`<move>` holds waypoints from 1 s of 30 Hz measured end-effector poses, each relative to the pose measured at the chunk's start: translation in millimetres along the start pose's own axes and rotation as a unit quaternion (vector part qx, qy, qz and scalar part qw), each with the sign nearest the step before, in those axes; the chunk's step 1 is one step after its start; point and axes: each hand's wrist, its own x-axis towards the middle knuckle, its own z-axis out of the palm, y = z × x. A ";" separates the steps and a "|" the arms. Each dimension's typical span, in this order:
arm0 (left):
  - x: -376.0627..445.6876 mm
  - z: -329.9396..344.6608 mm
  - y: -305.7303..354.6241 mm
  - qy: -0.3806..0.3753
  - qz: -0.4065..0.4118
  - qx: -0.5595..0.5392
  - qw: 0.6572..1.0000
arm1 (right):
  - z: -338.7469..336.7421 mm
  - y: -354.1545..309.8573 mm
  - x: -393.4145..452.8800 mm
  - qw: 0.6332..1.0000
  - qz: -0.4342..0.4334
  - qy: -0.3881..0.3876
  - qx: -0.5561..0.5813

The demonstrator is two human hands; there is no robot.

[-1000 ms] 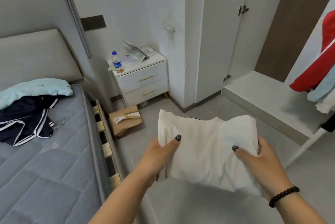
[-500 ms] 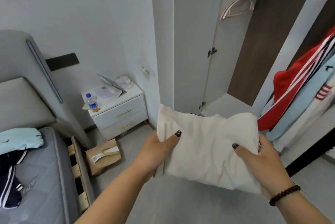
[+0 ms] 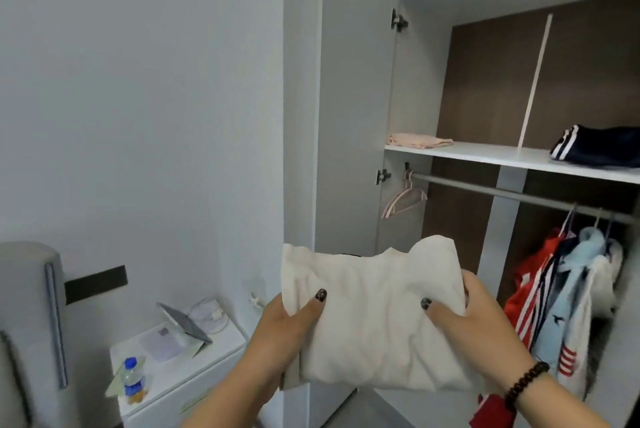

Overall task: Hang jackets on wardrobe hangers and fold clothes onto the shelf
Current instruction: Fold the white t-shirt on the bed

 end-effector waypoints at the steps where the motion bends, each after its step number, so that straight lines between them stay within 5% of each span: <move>1: 6.4 -1.2 9.7 0.000 0.008 0.007 1.000 | -2.0 -8.5 4.8 1.000 -0.011 0.007 -0.002; 11: 91.3 36.1 55.6 -0.058 0.063 0.054 0.995 | -38.2 -27.2 77.1 0.994 -0.078 0.067 -0.024; 20: 217.8 118.4 63.6 -0.060 0.055 0.065 0.995 | -81.5 21.9 232.5 0.998 0.034 0.052 0.014; 30: 375.3 181.6 95.0 -0.083 0.054 0.089 0.991 | -118.9 31.6 399.1 0.996 0.004 0.067 0.051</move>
